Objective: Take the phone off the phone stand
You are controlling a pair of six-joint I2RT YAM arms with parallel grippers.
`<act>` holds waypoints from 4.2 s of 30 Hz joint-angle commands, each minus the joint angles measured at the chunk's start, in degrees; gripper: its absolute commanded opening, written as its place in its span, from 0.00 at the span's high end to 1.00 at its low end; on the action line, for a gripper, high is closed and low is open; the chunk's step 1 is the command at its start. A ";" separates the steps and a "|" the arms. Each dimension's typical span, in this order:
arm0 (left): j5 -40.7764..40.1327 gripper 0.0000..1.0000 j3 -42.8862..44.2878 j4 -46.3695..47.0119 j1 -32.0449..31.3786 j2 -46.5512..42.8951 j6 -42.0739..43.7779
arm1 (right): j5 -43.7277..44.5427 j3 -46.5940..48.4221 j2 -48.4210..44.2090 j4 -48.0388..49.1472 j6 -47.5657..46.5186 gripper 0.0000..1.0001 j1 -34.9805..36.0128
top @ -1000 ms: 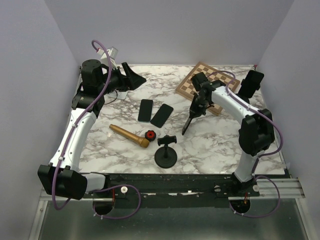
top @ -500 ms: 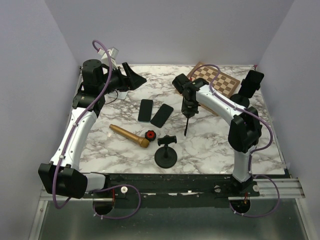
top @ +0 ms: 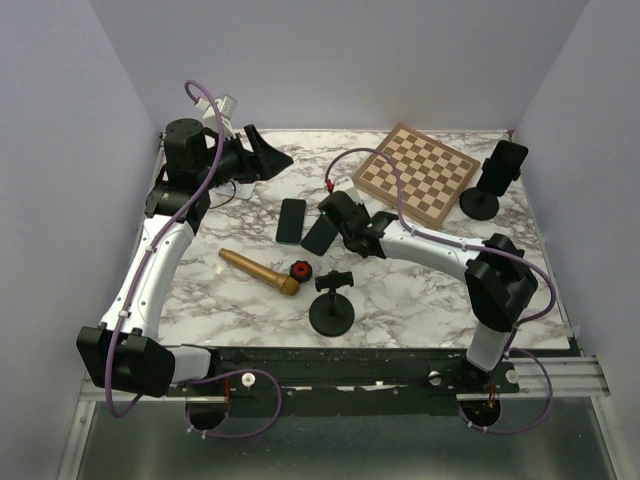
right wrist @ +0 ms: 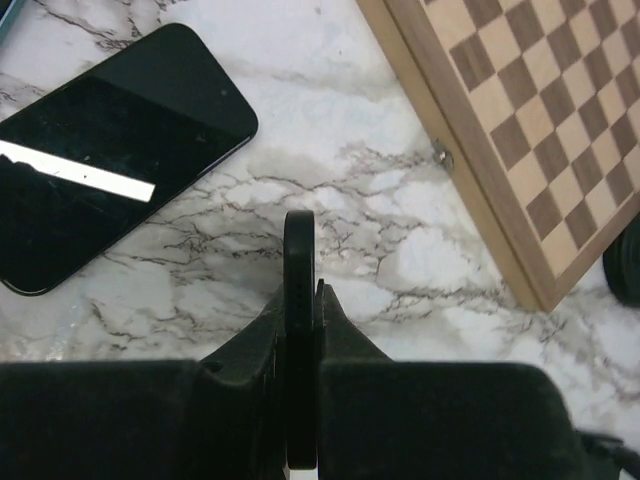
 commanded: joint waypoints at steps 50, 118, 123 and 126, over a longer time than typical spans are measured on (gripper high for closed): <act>1.42 0.20 -0.55 0.96 0.77 0.93 0.43 | -23.94 -21.01 -2.33 24.88 -25.01 0.33 -0.41; 4.28 0.20 -0.91 2.67 -0.61 1.32 -1.59 | -17.31 19.35 -9.63 -14.19 8.47 0.00 -51.99; 4.82 0.20 -0.99 2.99 -0.30 1.19 -2.14 | -19.56 19.00 -9.63 -13.14 4.75 0.00 -52.02; 5.14 0.20 -1.17 3.46 -0.26 0.98 -2.47 | -19.56 18.65 -9.64 -12.49 3.72 0.00 -52.02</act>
